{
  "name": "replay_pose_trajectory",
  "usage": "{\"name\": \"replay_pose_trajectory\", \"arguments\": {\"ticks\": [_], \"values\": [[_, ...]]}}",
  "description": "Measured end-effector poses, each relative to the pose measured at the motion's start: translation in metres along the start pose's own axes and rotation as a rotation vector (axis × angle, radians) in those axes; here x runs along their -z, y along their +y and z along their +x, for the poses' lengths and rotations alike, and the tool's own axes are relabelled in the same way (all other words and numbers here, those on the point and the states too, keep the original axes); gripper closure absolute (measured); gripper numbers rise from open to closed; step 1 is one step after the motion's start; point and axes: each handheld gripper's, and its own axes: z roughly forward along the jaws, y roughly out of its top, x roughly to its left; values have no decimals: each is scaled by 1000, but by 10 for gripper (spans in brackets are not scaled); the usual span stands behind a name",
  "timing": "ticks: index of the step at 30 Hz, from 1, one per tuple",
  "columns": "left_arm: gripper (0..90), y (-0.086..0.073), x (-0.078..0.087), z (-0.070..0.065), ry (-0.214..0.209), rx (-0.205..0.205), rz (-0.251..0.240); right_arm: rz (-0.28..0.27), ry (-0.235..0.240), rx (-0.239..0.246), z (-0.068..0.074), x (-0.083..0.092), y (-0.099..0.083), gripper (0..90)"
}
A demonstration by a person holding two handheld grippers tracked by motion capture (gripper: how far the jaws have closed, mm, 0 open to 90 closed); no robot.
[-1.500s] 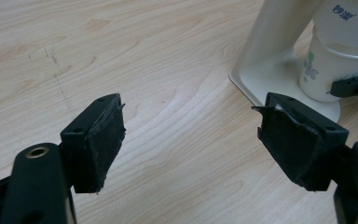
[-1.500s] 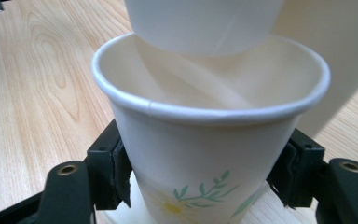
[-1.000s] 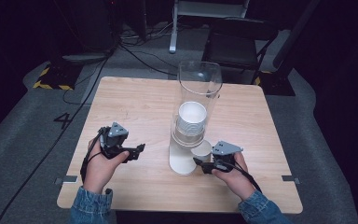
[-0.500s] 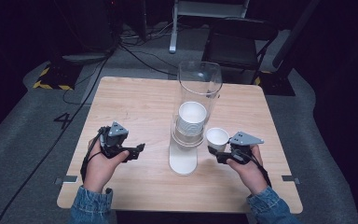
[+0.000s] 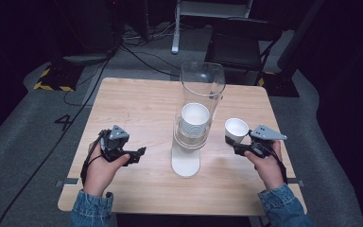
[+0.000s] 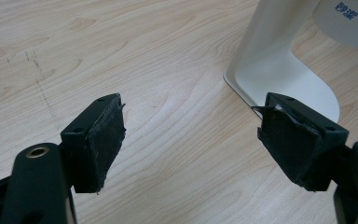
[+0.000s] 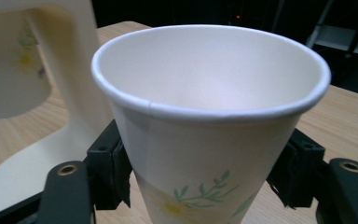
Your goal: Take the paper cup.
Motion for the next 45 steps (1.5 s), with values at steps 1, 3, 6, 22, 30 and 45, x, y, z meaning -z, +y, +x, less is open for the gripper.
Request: {"name": "replay_pose_trajectory", "arguments": {"ticks": [1, 3, 6, 22, 30, 45], "values": [[224, -1, 1, 1, 2, -1, 1, 5, -9, -16, -5, -1, -2, 326], [224, -1, 1, 1, 2, -2, 3, 12, -17, -27, -10, -1, -4, 326], [225, -2, 2, 2, 7, -3, 3, 26, -17, -92, -21, -2, -11, 325], [225, -8, 6, 3, 14, 3, 11, 150, -70, -210, -46, -26, -40, 317], [225, -8, 6, 2, 12, 2, 16, 159, -75, -177, -51, -32, -48, 309], [225, -8, 6, 2, 6, -3, 13, 214, -79, -170, -49, -35, -55, 171]]}}
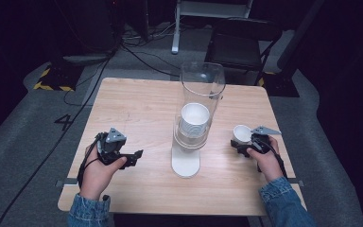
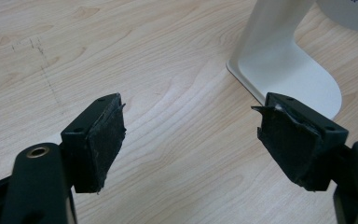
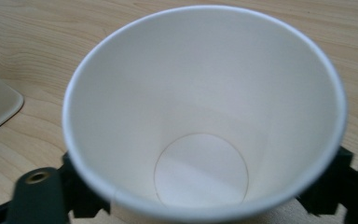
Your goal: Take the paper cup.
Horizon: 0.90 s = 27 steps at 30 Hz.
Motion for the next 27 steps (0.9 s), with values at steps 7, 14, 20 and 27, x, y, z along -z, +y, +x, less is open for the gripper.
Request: {"name": "replay_pose_trajectory", "arguments": {"ticks": [7, 14, 20, 27], "values": [[225, 0, 1, 0, 1, 0, -1, -16, -5, 36, 3, 6, 2, 160], [225, 1, 2, -1, -7, -1, -5, -38, 13, 85, 7, 23, 10, 160], [225, -2, 5, -3, -8, -5, -5, -79, 16, 90, 13, 41, 15, 161], [225, -6, 14, -3, -9, -1, -8, -170, 2, 30, 20, 68, 27, 161]]}}
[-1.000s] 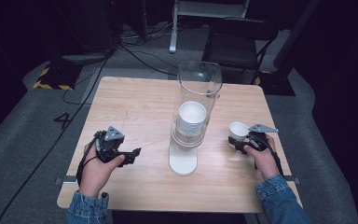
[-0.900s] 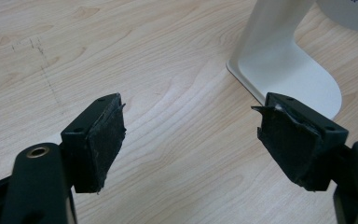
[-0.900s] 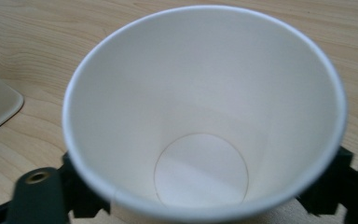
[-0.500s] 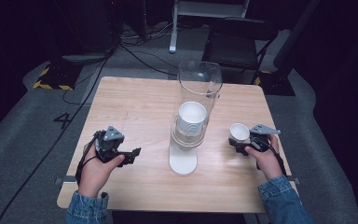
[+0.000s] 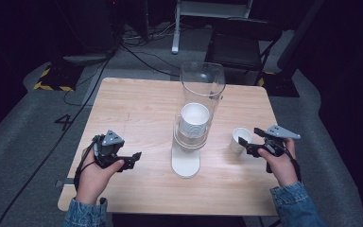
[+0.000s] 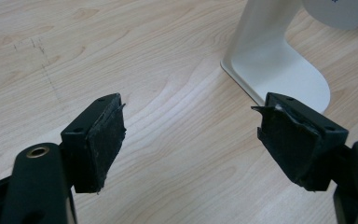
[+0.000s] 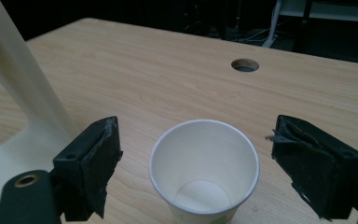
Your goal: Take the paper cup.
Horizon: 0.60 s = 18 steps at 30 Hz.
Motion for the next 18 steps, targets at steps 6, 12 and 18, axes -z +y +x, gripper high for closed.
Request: {"name": "replay_pose_trajectory", "arguments": {"ticks": [6, 12, 18], "values": [[224, -3, 6, -2, -23, -3, 4, -25, 53, -23, 12, 25, 13, 218], [206, 0, 9, -10, -104, -58, -4, 22, 133, 24, 28, 42, 17, 243], [165, 1, 9, -13, -171, -125, 10, 25, 212, 92, 48, 50, 9, 280]]}}
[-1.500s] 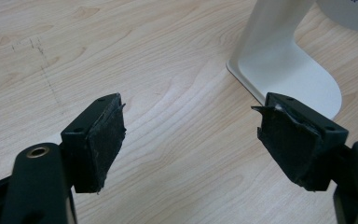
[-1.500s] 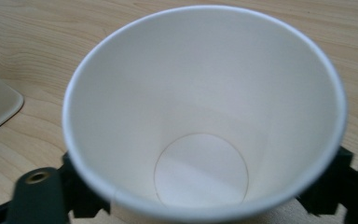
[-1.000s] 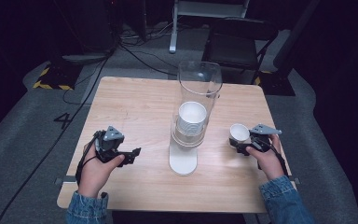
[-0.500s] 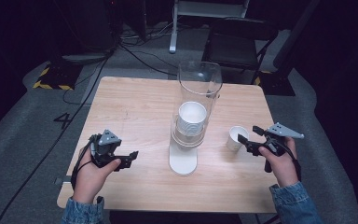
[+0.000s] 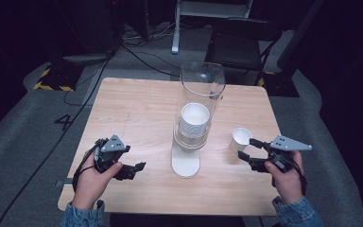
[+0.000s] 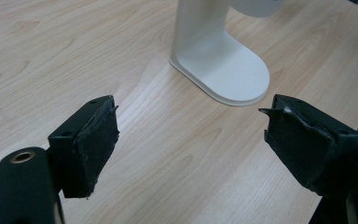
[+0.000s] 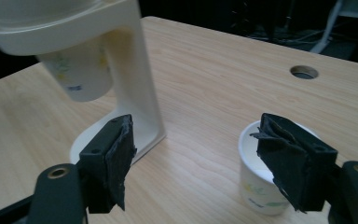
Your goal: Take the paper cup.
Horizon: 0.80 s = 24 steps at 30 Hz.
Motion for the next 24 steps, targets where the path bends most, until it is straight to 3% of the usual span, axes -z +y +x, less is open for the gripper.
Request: {"name": "replay_pose_trajectory", "arguments": {"ticks": [6, 11, 17, 24], "values": [[164, 0, 1, -1, -26, -13, 8, 26, 58, 14, 14, -11, -13, 275], [170, -2, -1, 1, -18, -14, 37, 47, 75, 56, 23, -22, -22, 234], [175, -4, -2, 4, 0, -7, 49, 79, 89, 15, 22, -34, -34, 226], [179, -5, -4, 5, 3, -13, 55, 128, 90, 55, 28, -46, -45, 221]]}}
